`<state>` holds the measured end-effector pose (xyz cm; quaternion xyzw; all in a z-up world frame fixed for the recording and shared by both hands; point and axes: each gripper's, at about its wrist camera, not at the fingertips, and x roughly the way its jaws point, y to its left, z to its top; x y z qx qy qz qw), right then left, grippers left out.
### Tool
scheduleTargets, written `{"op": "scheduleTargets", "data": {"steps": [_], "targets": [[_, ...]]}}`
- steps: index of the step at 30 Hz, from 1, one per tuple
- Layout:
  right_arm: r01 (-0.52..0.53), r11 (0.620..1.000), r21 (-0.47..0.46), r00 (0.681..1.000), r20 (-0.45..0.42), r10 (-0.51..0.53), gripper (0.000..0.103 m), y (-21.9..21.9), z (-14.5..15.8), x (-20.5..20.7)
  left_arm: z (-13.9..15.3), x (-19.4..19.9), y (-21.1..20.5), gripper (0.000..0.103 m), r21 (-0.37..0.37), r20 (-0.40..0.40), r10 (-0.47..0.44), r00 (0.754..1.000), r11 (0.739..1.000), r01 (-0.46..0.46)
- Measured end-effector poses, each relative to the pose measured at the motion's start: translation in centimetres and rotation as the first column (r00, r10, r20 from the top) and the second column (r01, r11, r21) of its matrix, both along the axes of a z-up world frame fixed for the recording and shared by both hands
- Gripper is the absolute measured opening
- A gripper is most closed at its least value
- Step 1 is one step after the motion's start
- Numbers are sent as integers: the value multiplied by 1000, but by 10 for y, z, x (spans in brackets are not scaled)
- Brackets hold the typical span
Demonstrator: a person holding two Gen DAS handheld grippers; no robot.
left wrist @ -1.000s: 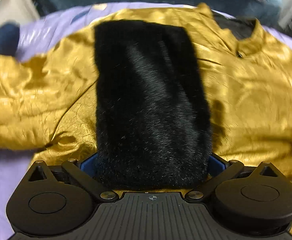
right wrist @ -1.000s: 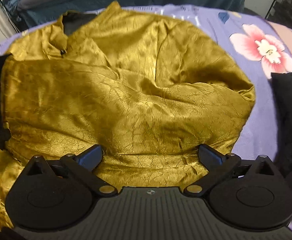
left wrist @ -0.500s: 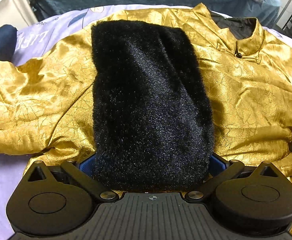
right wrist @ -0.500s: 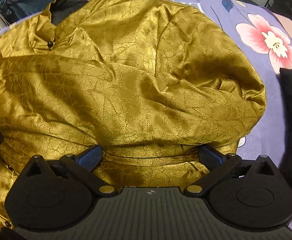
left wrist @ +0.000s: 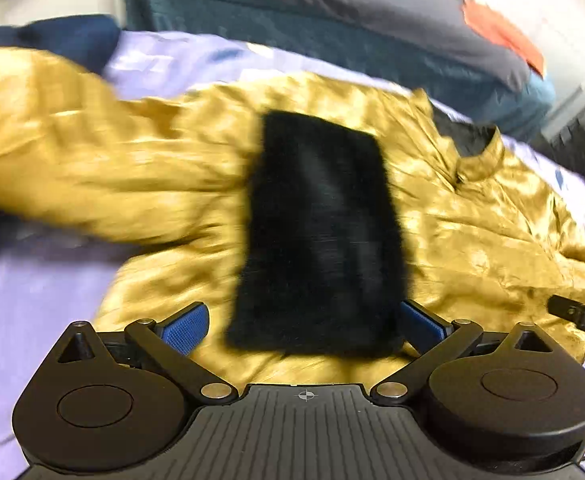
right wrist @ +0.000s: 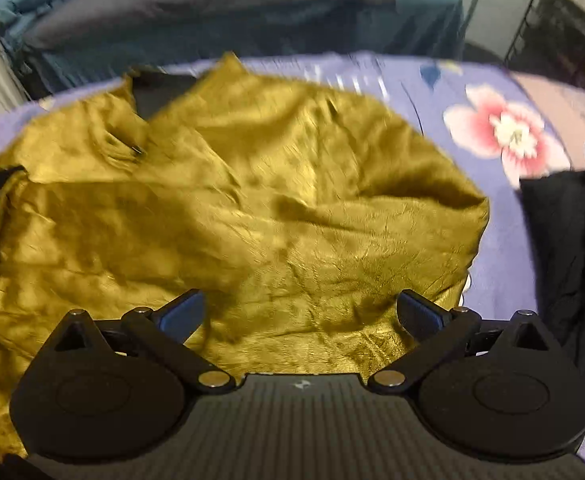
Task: Fold large clothes
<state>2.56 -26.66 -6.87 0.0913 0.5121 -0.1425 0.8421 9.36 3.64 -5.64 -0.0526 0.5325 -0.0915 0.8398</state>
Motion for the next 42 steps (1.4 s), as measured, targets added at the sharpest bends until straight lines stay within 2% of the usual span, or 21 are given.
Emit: {"op": "scheduleTargets", "data": {"steps": [4, 7, 9, 11, 15, 19, 21, 24, 28, 30, 31, 32, 34, 35, 37, 38, 40, 41, 42], "targets": [[-26, 999, -26, 997, 77, 28, 103, 16, 21, -13, 15, -16, 45, 103, 25, 48, 38, 998, 999, -40], [-44, 999, 2, 998, 45, 44, 102, 22, 23, -14, 28, -21, 79, 103, 92, 94, 77, 993, 992, -86], [-56, 998, 13, 998, 36, 55, 102, 25, 24, -16, 39, -26, 110, 103, 104, 131, 146, 981, 982, -160], [-56, 998, 17, 998, 25, 56, 102, 31, 26, -21, 47, -30, 144, 103, 109, 172, 246, 954, 958, -266], [-57, 996, 63, 998, 16, 56, 102, 41, 31, -32, 59, -37, 213, 103, 117, 245, 412, 878, 886, -448], [-67, 996, 54, 998, 19, 66, 102, 52, 38, -41, 66, -33, 270, 103, 68, 275, 532, 801, 820, -568], [-70, 996, 48, 997, 18, 69, 102, 56, 42, -45, 64, -25, 287, 103, 37, 277, 559, 781, 806, -590], [-66, 997, 35, 998, 15, 66, 102, 62, 46, -51, 56, -10, 302, 103, 20, 242, 557, 795, 816, -578], [-61, 998, 21, 998, 14, 61, 102, 68, 50, -60, 45, 6, 303, 102, 47, 216, 526, 822, 836, -547], [-55, 998, 9, 998, 11, 54, 102, 71, 51, -65, 45, 10, 304, 91, 79, 236, 514, 824, 835, -544], [-51, 999, 6, 999, 7, 51, 102, 72, 50, -68, 49, 10, 308, 86, 71, 240, 513, 824, 837, -542], [-47, 999, 6, 999, 4, 47, 102, 73, 50, -71, 54, 8, 310, 74, 53, 250, 512, 822, 840, -539], [-36, 999, 7, 999, 3, 36, 102, 74, 49, -75, 74, 5, 316, 56, 45, 306, 486, 819, 852, -522], [-29, 1000, 8, 1000, 1, 29, 102, 74, 48, -77, 89, 4, 320, 51, 62, 352, 459, 816, 858, -509], [-12, 1000, 17, 1000, -7, 12, 102, 75, 45, -79, 122, 2, 331, 42, 95, 452, 417, 789, 857, -507], [-4, 1000, 25, 1000, -12, 5, 102, 76, 43, -79, 140, 1, 341, 27, 88, 487, 420, 766, 849, -521], [9, 999, 40, 1000, -18, -8, 102, 78, 41, -79, 166, -1, 365, 27, 73, 521, 445, 729, 827, -557], [13, 999, 48, 1000, -18, -12, 102, 79, 40, -79, 173, 1, 377, 28, 89, 522, 447, 726, 818, -568], [15, 998, 54, 1000, -17, -14, 102, 82, 39, -78, 176, 2, 385, 29, 117, 511, 443, 737, 813, -570]]}}
